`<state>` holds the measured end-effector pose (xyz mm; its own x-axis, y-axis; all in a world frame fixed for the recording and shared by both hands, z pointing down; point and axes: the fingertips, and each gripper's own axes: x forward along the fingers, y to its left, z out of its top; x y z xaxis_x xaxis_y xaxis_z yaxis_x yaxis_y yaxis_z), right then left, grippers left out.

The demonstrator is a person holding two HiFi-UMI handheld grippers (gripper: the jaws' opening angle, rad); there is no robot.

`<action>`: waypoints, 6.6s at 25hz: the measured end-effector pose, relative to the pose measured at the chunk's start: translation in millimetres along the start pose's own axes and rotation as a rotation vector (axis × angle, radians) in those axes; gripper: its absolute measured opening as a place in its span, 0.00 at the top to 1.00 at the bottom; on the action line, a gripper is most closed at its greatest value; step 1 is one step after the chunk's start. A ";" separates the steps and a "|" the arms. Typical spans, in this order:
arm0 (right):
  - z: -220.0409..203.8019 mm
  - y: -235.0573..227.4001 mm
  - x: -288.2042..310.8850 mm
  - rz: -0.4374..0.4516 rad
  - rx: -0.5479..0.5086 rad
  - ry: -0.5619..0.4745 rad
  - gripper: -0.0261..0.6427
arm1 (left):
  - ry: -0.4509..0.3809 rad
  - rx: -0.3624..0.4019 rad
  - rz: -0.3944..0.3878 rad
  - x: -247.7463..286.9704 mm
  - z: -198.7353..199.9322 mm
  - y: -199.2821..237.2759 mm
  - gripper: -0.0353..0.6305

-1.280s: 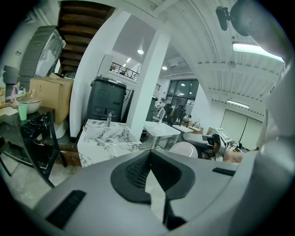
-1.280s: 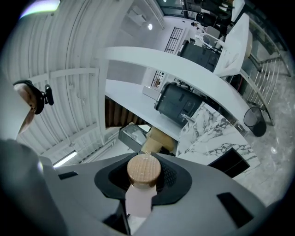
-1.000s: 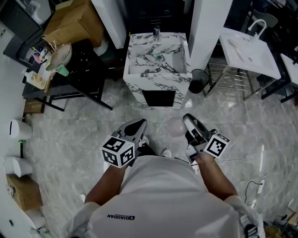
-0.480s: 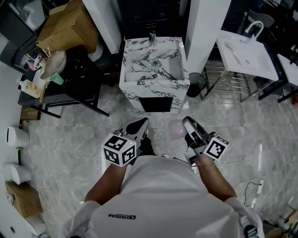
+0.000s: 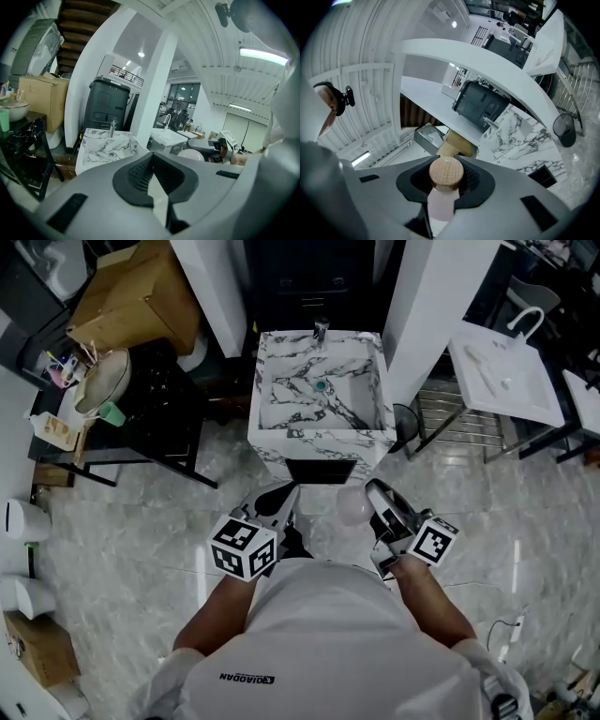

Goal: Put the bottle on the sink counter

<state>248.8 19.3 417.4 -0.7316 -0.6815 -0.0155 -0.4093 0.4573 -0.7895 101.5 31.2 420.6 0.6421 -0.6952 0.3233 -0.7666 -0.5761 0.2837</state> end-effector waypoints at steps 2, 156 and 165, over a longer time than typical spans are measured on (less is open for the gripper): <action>3.8 -3.7 21.6 -0.005 -0.001 -0.001 0.78 | -0.001 -0.004 -0.002 5.9 8.4 22.1 0.93; 56.3 -320.9 635.9 -0.316 -0.922 0.462 0.78 | 0.167 -0.235 0.196 134.9 11.4 408.2 0.93; 54.9 -320.3 637.5 -0.315 -0.946 0.462 0.78 | 0.159 -0.237 0.204 131.6 11.7 408.1 0.93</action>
<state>-56.5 -593.0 626.7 -0.5736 -0.6555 0.4912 -0.7217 0.6881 0.0754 -126.9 -300.5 568.4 0.4840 -0.6992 0.5262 -0.8673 -0.3033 0.3949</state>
